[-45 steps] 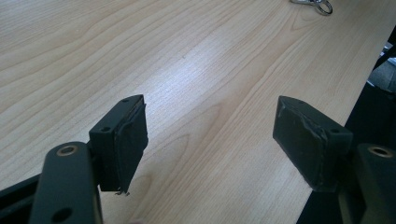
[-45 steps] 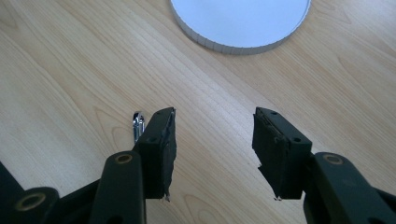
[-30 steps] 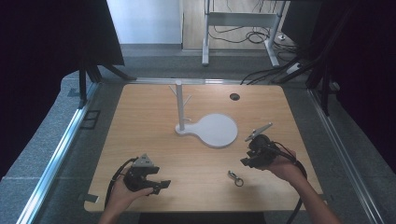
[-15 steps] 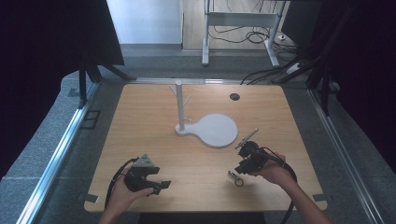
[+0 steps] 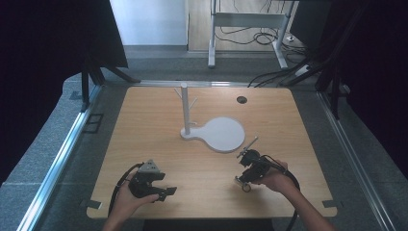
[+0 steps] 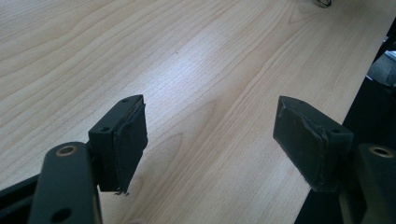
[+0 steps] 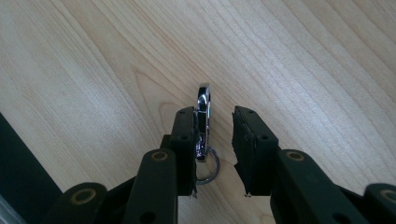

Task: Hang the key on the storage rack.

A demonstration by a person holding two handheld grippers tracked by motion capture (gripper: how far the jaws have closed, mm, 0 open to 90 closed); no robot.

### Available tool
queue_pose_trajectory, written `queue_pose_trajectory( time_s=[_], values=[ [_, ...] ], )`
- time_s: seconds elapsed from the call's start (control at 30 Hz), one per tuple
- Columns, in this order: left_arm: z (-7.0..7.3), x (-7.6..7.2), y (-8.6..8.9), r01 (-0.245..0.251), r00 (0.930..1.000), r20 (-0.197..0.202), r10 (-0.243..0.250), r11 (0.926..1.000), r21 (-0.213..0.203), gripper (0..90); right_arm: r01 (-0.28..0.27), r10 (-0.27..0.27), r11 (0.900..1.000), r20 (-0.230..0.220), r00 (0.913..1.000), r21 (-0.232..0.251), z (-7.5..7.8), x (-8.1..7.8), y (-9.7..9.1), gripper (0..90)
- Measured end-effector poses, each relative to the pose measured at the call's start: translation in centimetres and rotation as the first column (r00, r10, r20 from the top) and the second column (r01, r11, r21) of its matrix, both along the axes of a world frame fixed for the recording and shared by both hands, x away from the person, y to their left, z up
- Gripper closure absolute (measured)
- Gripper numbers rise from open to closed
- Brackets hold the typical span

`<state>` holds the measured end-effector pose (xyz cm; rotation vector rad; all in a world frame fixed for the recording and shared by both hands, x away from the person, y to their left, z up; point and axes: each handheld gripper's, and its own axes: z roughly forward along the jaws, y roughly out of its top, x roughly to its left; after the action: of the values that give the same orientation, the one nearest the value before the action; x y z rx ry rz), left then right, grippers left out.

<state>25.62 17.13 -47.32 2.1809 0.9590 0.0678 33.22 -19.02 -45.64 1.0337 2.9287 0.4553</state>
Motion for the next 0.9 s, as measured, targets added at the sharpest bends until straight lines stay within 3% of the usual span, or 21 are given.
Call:
queue_pose_trajectory(
  time_s=[0.43,0.67,0.9],
  values=[
    [-0.2,0.0,-0.2,0.009,0.9999,-0.009,-0.009,0.9999,0.008,26.2,-0.009,0.008,0.9993,-0.014,0.9999,-0.037,-1.4,0.2,0.7,71.4],
    [-0.2,0.0,-0.2,0.008,0.9999,-0.012,-0.008,1.0000,0.005,26.2,-0.015,0.014,0.9981,-0.029,0.9995,-0.060,-2.0,0.1,0.9,76.0],
    [-0.2,0.0,-0.3,0.006,0.9999,-0.013,-0.006,1.0000,0.006,26.2,-0.021,0.020,0.9960,-0.018,0.9996,-0.087,-2.0,-0.3,1.0,83.3]
  ],
)
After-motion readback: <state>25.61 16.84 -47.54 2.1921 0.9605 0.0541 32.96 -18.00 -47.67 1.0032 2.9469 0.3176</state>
